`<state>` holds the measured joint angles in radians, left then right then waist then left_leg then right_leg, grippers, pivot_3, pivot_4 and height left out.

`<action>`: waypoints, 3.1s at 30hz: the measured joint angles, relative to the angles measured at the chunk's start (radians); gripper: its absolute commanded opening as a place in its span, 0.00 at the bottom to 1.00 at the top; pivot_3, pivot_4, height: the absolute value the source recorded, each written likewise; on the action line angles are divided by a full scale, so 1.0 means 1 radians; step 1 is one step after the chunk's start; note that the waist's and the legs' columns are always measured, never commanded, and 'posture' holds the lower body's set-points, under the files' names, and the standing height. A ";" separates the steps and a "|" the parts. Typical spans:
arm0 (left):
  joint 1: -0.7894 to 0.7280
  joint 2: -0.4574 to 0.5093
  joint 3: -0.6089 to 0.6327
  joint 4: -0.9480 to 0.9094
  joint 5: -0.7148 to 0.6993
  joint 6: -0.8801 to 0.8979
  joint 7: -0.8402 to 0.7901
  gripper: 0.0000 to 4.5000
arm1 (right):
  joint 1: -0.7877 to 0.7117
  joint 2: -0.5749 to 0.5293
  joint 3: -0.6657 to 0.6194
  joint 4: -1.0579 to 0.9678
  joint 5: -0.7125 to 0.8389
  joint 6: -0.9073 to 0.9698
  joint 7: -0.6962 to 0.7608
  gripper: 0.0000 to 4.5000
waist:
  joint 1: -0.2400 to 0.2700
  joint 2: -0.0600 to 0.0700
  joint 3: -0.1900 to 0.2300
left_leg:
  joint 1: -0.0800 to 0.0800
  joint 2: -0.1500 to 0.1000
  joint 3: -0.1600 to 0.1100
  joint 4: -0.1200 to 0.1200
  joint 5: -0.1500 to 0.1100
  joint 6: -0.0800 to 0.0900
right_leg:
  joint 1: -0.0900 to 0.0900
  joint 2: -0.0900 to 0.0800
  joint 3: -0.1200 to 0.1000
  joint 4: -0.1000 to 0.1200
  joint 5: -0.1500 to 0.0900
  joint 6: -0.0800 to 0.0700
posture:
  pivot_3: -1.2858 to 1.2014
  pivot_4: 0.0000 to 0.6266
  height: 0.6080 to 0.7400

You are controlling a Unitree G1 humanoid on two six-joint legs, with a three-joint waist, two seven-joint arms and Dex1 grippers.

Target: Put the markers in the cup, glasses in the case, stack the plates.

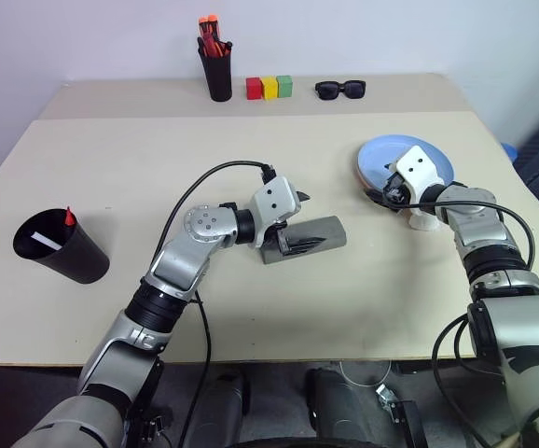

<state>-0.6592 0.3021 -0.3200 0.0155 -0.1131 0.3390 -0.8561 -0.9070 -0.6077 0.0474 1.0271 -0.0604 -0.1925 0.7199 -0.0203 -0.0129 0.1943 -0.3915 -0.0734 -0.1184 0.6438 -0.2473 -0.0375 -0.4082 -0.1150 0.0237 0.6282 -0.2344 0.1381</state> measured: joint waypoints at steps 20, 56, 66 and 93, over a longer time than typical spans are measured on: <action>0.002 -0.020 0.002 0.001 -0.080 -0.003 -0.087 1.00 | 0.563 -0.175 -0.295 -0.731 0.289 0.529 0.056 0.99 | 0.004 0.001 0.000 | 0.000 0.000 0.001 0.002 0.000 0.001 | 0.001 -0.001 0.000 0.000 0.000 0.000 | 0.52 0.24 1.00; -0.006 -0.002 0.001 -0.016 -0.096 -0.001 -0.091 1.00 | 0.257 -0.109 -0.286 -0.592 0.348 0.422 0.052 0.23 | 0.003 0.001 0.000 | 0.000 0.000 0.001 0.001 0.000 0.001 | 0.001 0.000 0.000 -0.001 0.000 0.000 | 0.52 0.24 1.00; -0.005 0.017 0.024 -0.019 -0.094 0.007 -0.052 1.00 | 0.018 -0.023 -0.172 0.028 0.179 0.102 0.018 0.88 | 0.002 0.001 0.000 | -0.001 0.000 0.000 0.000 0.000 0.000 | 0.000 0.000 0.000 0.000 0.000 0.000 | 0.52 0.24 1.00; 0.321 -0.036 0.354 -0.160 -0.217 -0.196 0.192 1.00 | 0.952 -0.007 -0.347 -1.365 0.542 0.455 0.003 0.99 | 0.010 0.002 0.000 | 0.000 0.001 0.001 0.001 -0.002 0.002 | 0.001 -0.001 0.002 0.000 -0.001 0.001 | 0.52 0.24 1.00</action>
<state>-0.3386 0.2658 0.0343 -0.1443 -0.3299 0.1433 -0.6640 0.0447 -0.6151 -0.2991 -0.3376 0.4820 0.2623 0.7230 -0.0108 -0.0109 0.1942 -0.3912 -0.0719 -0.1174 0.6450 -0.2489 -0.0356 -0.4075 -0.1158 0.0255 0.6278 -0.2353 0.1387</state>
